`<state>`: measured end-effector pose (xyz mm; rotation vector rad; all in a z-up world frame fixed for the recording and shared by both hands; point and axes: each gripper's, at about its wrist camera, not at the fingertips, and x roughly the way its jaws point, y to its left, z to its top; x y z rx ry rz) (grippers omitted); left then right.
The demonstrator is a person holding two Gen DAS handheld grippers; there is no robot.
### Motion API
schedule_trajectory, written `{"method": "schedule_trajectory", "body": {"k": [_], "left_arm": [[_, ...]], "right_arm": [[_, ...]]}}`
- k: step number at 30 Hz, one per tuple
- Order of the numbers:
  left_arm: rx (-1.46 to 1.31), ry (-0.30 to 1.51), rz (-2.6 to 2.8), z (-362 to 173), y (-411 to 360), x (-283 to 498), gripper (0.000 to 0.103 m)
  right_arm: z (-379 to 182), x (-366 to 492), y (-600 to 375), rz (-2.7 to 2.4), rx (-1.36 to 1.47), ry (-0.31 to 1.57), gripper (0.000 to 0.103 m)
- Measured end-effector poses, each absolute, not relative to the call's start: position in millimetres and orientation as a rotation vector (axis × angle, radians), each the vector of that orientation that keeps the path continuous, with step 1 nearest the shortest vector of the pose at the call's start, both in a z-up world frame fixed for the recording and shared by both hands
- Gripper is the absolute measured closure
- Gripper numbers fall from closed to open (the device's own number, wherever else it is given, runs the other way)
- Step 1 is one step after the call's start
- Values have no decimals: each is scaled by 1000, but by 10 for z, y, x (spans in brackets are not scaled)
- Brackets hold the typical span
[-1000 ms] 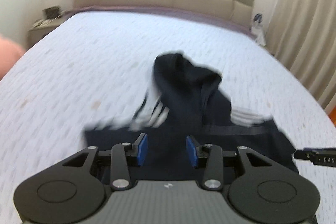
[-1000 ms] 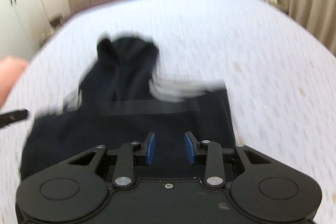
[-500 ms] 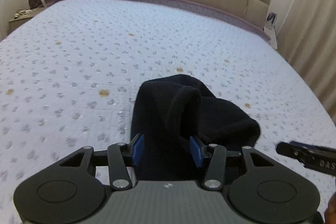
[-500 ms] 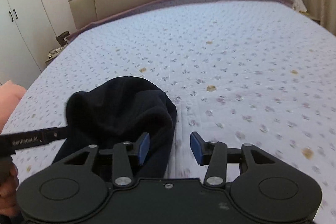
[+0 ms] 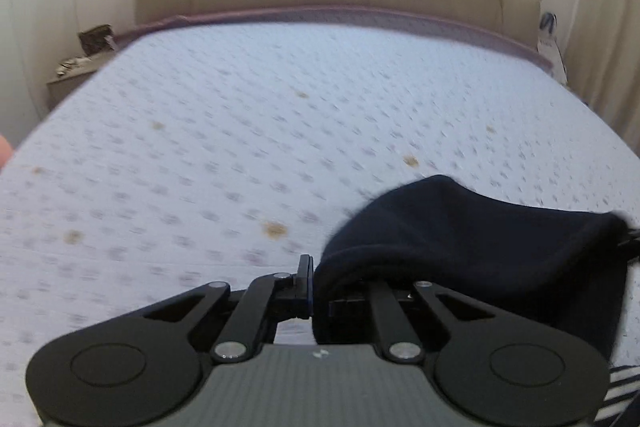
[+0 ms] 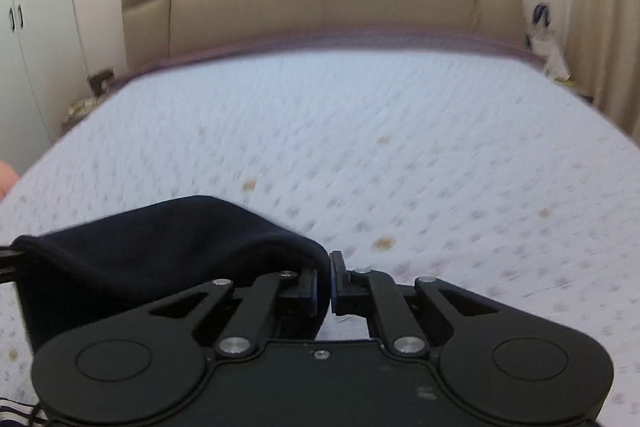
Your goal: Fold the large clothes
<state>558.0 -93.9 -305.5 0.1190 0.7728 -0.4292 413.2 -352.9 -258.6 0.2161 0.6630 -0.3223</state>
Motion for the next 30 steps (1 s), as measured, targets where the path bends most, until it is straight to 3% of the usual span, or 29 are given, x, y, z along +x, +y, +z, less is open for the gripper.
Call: {"method": "schedule_trajectory", "body": {"k": [4, 7, 9, 10, 12, 13, 17, 18, 20, 21, 22, 25, 30], "left_arm": [[275, 834, -469, -3186, -875, 5536, 95], [420, 872, -474, -3610, -1065, 5548, 84], [452, 843, -486, -3747, -1071, 5494, 83], [453, 825, -503, -3716, -1025, 5449, 77], [450, 823, -572, -3592, -840, 5342, 61], [451, 815, -595, -3544, -715, 5280, 51], [386, 743, -673, -3173, -412, 5159, 50], [332, 713, -685, -3070, -417, 5181, 50], [155, 679, -731, -2935, -525, 5303, 52], [83, 694, -763, -2936, -632, 5389, 52], [57, 711, -779, -2990, -789, 5472, 55], [156, 797, -739, -3303, -1150, 5619, 65], [195, 906, -669, -3844, -1016, 5689, 66]], "right_arm": [[-2813, 4033, -3533, -336, 179, 759, 96], [-3316, 4220, -3568, -340, 161, 888, 92], [-3509, 4289, -3627, -304, 151, 959, 79], [-3437, 4223, -3656, -288, 150, 948, 57], [-3245, 4029, -3760, -243, 170, 932, 40], [-3134, 3898, -3833, -212, 198, 908, 40], [-2773, 3820, -3910, -160, 295, 776, 40], [-2718, 3916, -3827, -155, 292, 760, 43], [-2728, 4155, -3640, -149, 247, 748, 62], [-2799, 4301, -3507, -163, 200, 757, 86], [-2913, 4431, -3449, -175, 177, 781, 95], [-3258, 4625, -3380, -211, 169, 893, 97], [-3575, 4574, -3488, -223, 144, 941, 100]]}}
